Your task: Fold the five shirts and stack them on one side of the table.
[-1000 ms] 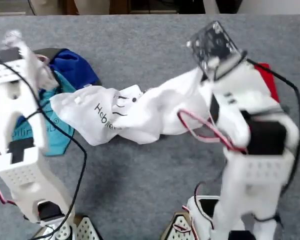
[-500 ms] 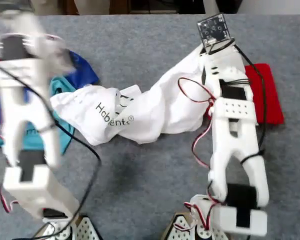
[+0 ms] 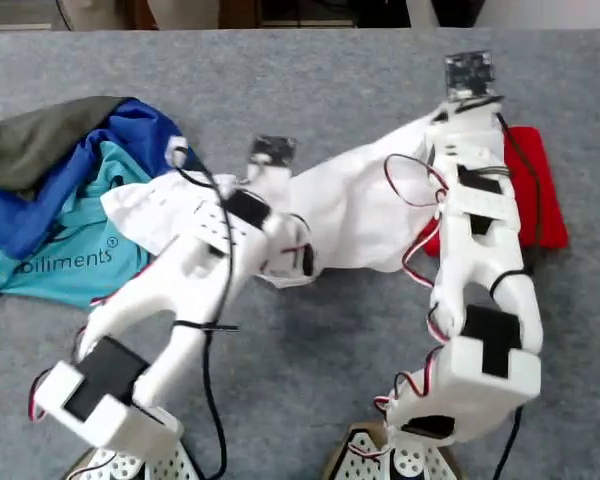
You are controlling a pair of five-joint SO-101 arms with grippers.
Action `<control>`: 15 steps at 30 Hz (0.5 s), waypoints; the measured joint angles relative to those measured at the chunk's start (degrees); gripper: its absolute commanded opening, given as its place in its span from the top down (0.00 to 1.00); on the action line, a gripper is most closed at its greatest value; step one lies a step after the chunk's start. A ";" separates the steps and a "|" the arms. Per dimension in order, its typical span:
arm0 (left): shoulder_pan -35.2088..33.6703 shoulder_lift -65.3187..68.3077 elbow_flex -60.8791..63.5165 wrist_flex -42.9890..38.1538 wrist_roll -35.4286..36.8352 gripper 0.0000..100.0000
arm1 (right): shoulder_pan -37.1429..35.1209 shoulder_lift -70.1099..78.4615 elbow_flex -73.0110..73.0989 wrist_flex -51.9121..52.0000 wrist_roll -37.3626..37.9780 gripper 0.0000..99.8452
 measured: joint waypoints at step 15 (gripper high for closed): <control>3.34 16.09 -6.86 -10.29 0.35 0.87 | -0.09 14.42 -16.00 6.51 -1.41 1.00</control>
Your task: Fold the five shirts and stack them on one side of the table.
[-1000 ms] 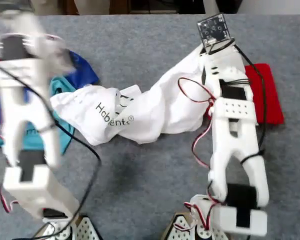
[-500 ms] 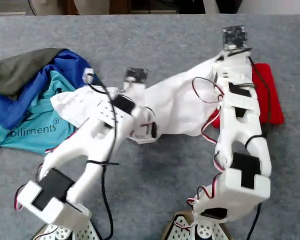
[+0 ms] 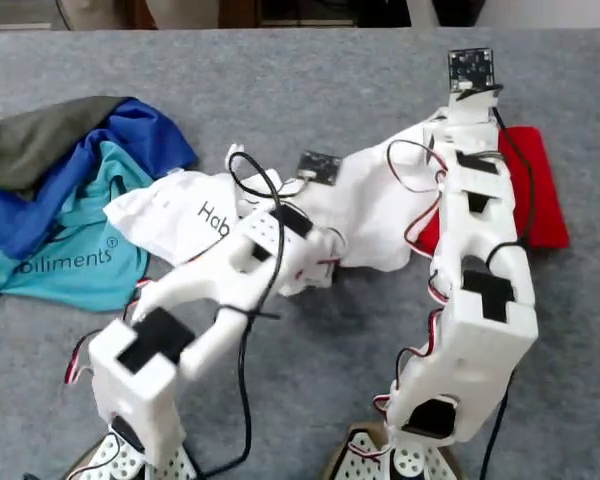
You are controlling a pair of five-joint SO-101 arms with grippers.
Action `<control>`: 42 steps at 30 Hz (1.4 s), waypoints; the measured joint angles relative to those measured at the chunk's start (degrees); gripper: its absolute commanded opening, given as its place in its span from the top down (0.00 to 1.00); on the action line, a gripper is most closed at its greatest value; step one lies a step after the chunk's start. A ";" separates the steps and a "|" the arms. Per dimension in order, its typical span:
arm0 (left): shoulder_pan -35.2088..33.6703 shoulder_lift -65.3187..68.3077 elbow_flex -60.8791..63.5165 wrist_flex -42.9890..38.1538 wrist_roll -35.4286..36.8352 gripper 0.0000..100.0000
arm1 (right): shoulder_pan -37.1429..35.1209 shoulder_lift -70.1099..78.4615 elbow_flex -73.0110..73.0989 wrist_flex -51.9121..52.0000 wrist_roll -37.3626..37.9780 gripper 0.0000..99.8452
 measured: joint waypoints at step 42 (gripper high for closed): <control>-26.37 -0.79 -29.98 48.70 -21.36 0.74 | -1.93 0.18 -0.26 0.35 3.78 1.00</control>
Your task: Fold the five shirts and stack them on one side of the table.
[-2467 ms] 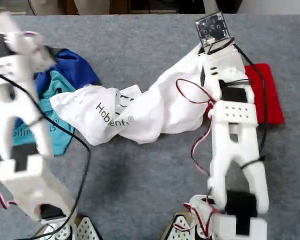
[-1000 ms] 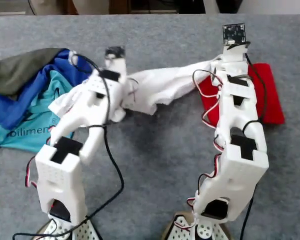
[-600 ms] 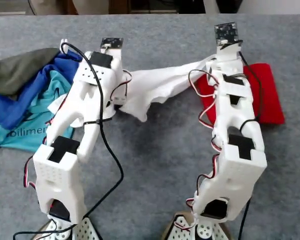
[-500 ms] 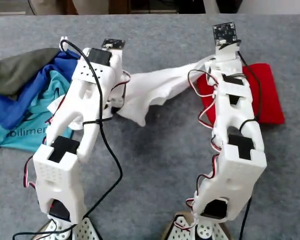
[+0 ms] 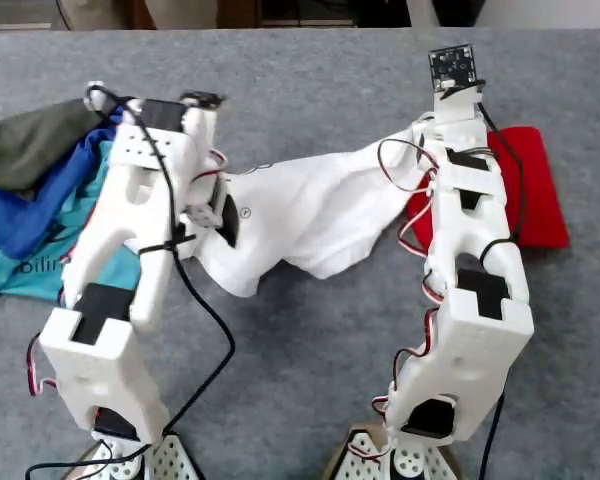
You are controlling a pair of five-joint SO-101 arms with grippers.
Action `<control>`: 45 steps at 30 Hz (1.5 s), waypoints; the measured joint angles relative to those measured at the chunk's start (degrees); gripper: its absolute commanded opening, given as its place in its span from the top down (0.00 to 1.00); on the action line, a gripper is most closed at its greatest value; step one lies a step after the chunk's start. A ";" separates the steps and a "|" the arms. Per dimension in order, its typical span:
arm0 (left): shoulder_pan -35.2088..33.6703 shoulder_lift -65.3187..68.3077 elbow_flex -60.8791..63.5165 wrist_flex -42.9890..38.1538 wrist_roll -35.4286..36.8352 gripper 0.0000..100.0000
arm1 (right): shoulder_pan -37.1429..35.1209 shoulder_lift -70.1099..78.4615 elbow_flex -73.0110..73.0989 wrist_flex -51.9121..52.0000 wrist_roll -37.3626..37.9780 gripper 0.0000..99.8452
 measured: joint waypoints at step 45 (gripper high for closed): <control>-5.45 -0.18 19.78 -33.41 3.69 0.74 | -0.26 0.00 0.00 0.00 0.00 1.00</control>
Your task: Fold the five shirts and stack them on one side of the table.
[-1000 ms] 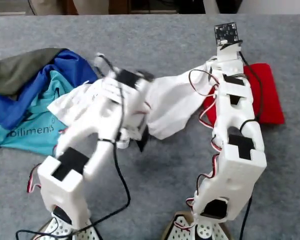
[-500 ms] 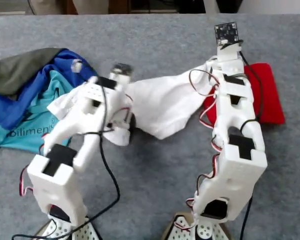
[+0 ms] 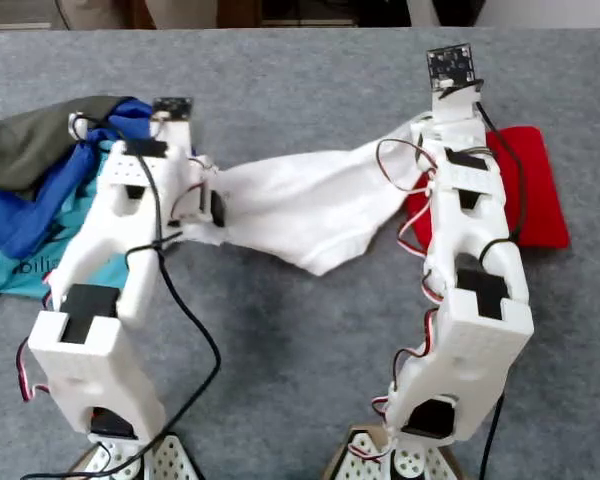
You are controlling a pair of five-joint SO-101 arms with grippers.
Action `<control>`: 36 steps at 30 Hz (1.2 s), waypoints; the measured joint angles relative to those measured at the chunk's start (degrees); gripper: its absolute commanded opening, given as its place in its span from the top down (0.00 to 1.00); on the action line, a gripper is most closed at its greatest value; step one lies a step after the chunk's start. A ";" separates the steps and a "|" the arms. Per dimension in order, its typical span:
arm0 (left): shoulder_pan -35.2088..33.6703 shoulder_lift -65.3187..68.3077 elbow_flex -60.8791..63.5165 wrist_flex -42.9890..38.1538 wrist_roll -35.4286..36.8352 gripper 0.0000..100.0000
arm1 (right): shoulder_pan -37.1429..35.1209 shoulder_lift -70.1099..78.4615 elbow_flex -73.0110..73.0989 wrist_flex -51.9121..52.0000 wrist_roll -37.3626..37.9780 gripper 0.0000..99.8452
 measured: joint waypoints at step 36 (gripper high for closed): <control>-9.41 0.00 -10.99 4.22 6.15 0.74 | -0.09 0.00 0.00 0.00 0.00 1.00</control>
